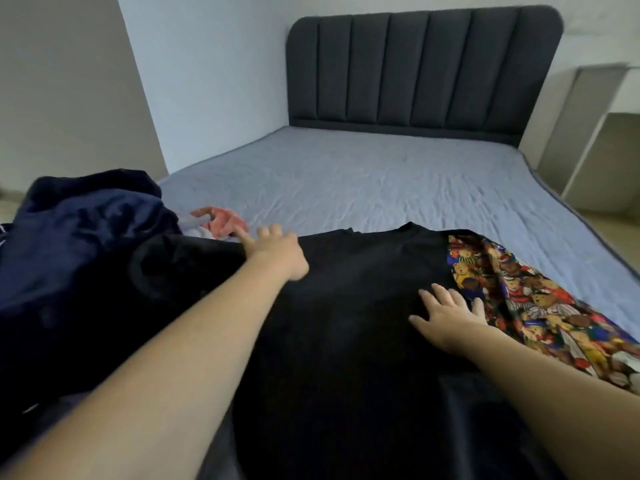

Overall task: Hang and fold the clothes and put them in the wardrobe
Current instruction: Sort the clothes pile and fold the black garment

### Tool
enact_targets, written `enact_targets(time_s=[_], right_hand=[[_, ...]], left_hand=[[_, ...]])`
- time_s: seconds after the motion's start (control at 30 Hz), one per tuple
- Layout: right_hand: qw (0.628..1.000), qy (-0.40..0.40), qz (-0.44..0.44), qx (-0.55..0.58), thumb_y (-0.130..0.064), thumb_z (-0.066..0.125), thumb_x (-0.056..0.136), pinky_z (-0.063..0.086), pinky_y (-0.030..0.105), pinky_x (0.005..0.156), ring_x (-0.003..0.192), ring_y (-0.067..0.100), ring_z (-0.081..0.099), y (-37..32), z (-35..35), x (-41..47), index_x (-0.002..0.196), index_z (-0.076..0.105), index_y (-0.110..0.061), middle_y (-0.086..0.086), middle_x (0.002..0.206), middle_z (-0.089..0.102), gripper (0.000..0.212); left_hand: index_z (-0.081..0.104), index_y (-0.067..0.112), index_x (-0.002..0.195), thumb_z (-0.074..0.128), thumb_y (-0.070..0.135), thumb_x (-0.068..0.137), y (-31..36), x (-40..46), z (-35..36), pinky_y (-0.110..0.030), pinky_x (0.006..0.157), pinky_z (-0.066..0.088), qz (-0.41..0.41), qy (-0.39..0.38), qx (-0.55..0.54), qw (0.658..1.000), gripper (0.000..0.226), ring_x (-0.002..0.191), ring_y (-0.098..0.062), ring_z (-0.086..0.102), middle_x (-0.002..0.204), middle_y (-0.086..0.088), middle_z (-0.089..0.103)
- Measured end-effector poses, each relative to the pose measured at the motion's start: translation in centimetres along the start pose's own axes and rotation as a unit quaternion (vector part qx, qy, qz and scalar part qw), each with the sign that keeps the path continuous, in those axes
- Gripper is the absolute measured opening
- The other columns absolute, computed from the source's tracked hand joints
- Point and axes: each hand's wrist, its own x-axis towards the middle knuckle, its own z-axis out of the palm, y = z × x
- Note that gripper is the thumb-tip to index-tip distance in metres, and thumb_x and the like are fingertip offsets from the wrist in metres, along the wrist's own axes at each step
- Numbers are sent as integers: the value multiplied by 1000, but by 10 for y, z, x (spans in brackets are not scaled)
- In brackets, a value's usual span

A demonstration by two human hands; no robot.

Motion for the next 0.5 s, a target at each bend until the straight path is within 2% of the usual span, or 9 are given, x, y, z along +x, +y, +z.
enact_targets(time_s=[0.07, 0.13, 0.2, 0.23, 0.27, 0.33, 0.43, 0.47, 0.5], right_hand=[[996, 33, 75, -42, -57, 36, 90, -3, 66, 112, 148, 27, -12, 44, -3, -5, 154, 1, -30, -2, 161, -11, 77], [984, 16, 175, -42, -63, 46, 83, -1, 72, 106, 147, 31, -15, 94, -6, -17, 151, -12, -33, 1, 160, -16, 95], [964, -25, 263, -11, -56, 55, 80, 14, 65, 110, 147, 35, 2, 146, -10, -27, 151, -15, -26, 11, 161, -3, 104], [959, -52, 280, 1, -46, 56, 81, 26, 55, 112, 143, 36, 21, 167, -15, -32, 153, -3, -20, 16, 158, 15, 97], [959, -81, 272, -7, -36, 55, 84, 37, 43, 108, 132, 33, 40, 185, -21, -35, 151, 19, -12, 18, 149, 35, 80], [961, -142, 226, -75, -25, 52, 89, 47, 32, 95, 103, 26, 60, 215, -36, -37, 120, 57, -8, 12, 126, 61, 36], [951, -133, 231, -155, -17, 50, 89, 54, 33, 84, 82, 21, 63, 257, -67, -19, 98, 66, -11, 2, 106, 70, 19], [945, -93, 250, -188, -15, 50, 90, 54, 37, 82, 86, 22, 64, 271, -79, -10, 98, 65, -13, 2, 108, 68, 17], [934, -35, 272, -228, -13, 50, 92, 54, 45, 83, 96, 27, 64, 283, -92, 3, 109, 65, -13, 5, 115, 66, 24]], left_hand=[[15, 30, 154, 33, 50, 94, 62, -7, 37, -74, 108, -7, 85, -90, -128, 984, 66, 149, -32, -7, 164, -3, 0], [-1, 38, 155, 21, 63, 94, 112, -15, 83, -75, 104, -12, 108, -178, -130, 969, 69, 148, -30, -22, 163, 2, -17], [-10, 32, 155, 14, 57, 97, 152, -19, 112, -76, 101, -15, 73, -168, -108, 977, 67, 146, -33, -26, 162, -1, -22], [-9, 28, 155, 15, 49, 98, 170, -17, 113, -75, 103, -15, 65, -134, -122, 981, 66, 147, -32, -22, 162, -3, -20], [-5, 28, 156, 18, 43, 98, 188, -14, 107, -73, 106, -12, 79, -105, -143, 981, 64, 148, -31, -18, 163, -3, -15], [3, 33, 155, 25, 40, 97, 225, -5, 86, -67, 113, -7, 155, -93, -176, 968, 62, 149, -28, -10, 164, 1, -7], [10, 43, 153, 27, 52, 96, 277, 11, 63, -66, 114, -3, 249, -134, -152, 947, 59, 150, -25, -7, 164, 7, -3], [10, 45, 152, 27, 56, 96, 292, 17, 59, -66, 113, -2, 265, -136, -136, 945, 59, 150, -25, -6, 164, 8, -3], [9, 47, 152, 26, 58, 96, 306, 24, 57, -67, 113, -2, 273, -130, -124, 945, 59, 150, -25, -7, 164, 8, -4]])
